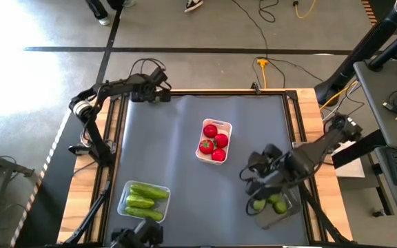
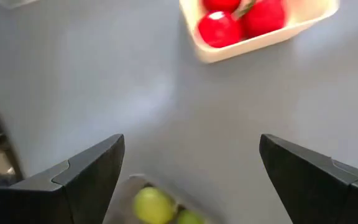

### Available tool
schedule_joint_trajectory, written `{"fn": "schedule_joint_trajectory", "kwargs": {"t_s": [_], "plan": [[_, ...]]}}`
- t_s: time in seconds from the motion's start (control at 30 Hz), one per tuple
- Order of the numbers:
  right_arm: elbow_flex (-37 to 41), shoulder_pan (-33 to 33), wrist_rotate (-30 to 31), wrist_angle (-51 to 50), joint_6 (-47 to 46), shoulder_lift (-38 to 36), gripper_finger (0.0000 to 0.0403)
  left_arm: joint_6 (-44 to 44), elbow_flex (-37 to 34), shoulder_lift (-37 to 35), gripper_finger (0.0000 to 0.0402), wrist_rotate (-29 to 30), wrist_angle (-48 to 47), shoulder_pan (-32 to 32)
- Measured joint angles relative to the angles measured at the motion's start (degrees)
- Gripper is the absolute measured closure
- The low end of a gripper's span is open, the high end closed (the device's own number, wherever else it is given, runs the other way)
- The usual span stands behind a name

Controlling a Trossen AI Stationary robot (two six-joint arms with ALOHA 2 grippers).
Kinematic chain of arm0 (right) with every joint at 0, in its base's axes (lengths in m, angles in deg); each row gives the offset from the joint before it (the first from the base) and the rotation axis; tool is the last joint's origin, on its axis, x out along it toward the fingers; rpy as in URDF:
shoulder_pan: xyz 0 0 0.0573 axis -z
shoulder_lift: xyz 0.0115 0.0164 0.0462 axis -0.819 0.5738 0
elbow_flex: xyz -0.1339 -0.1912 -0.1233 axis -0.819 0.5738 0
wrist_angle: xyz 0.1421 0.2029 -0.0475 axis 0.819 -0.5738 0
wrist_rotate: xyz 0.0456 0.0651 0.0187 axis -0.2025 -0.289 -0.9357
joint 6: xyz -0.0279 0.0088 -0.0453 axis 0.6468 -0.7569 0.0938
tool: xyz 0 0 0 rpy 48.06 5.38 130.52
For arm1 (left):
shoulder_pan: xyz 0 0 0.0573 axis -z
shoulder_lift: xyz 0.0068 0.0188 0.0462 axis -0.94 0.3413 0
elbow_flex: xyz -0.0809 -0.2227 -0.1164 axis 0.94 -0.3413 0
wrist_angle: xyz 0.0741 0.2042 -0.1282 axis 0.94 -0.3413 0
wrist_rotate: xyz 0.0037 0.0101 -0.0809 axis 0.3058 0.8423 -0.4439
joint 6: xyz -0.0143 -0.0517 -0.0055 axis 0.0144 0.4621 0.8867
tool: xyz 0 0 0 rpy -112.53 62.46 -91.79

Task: Sort produce into baskets
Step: Put the lime into the black transparent bin

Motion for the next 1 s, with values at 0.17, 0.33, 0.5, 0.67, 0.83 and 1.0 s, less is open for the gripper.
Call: {"fn": "schedule_joint_trajectory", "kwargs": {"t_s": [0.17, 0.33, 0.5, 0.67, 0.83, 1.0], "plan": [[0.75, 3.47, 3.01, -2.89, 2.24, -2.66, 0.0037, 0.2, -1.21, 0.78, 0.0088, -0.07, 0.69, -1.36], [0.94, 7.36, 5.04, -3.96, 6.8, -3.34, 0.0037, -0.67, -2.03, 2.12, 0.0088, -0.14, 2.67, -2.67], [0.94, 11.55, 4.33, -3.26, 11.76, -3.51, 0.0037, -1.97, -2.03, 2.88, 0.0088, 0.0, 6.44, -3.02], [0.98, 13.63, 3.28, -0.77, 15.39, -3.51, 0.0037, -3.33, -2.03, 4.25, 0.0088, -0.3, 7.74, -3.29], [1.01, 14.71, 2.74, -0.46, 16.77, -3.51, 0.0037, -3.33, -2.03, 5.28, 0.0088, -2.08, 7.76, -3.1], [1.03, 15.73, 2.74, 0.65, 18.59, -3.51, 0.0037, -2.75, -2.03, 5.36, 0.0097, -2.03, 8.36, -2.1]]}}
